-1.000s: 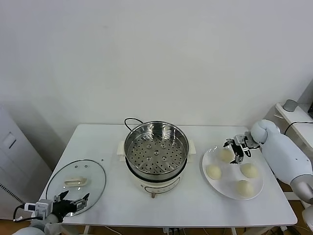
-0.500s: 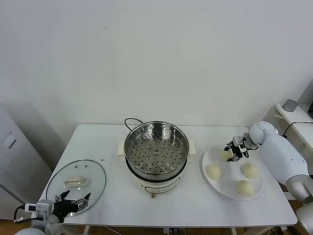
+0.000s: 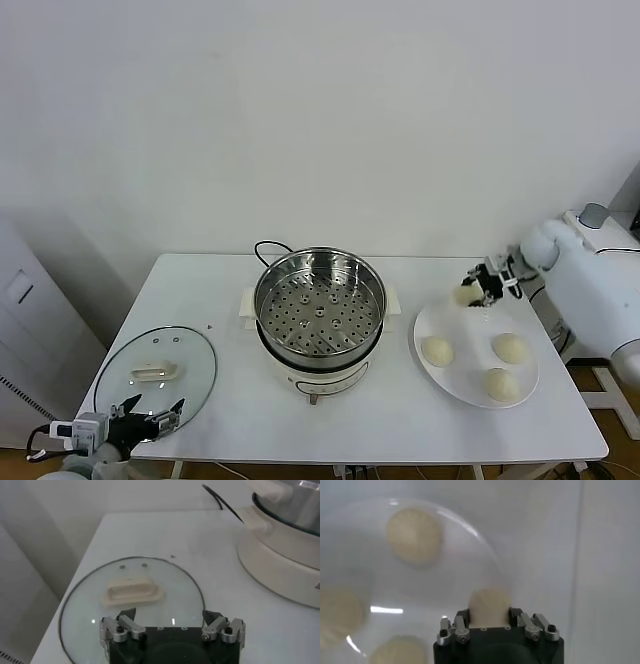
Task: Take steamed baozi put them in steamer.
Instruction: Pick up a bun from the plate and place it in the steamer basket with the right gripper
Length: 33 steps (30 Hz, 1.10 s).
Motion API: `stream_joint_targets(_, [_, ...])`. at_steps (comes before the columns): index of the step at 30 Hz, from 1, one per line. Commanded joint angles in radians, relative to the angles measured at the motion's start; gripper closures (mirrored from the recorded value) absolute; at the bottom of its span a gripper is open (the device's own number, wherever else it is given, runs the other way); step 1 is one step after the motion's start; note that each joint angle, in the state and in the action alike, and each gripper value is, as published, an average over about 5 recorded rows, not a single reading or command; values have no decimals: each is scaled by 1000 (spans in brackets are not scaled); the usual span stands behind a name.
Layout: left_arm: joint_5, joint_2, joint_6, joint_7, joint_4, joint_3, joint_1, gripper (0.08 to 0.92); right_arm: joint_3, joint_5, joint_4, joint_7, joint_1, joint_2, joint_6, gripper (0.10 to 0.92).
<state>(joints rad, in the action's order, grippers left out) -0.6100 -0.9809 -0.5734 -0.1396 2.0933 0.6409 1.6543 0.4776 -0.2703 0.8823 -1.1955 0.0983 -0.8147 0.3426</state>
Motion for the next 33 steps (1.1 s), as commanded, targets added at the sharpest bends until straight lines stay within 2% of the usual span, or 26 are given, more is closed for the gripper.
stream_joint_targets(1, [1,-3,-3,-3,7,1,7,177,243,219,75,-109,337,-31,190,526])
stream_joint_targets(6, [2,-4,-2,-3,13,5,11,177,312,242,64,-108,421,-132,282,525])
stream_joint_targets(14, [2,-3,3,-2,14,9,19,177,367,227,136,-48,425,-238,422,525])
stream_joint_targets(20, [2,-1,3,-2,13,9,18,177,363,113,163,-23,387,-307,521,525])
stream_joint_targets(33, [2,1,4,0,12,9,22,177,335,-182,278,19,276,-356,530,525])
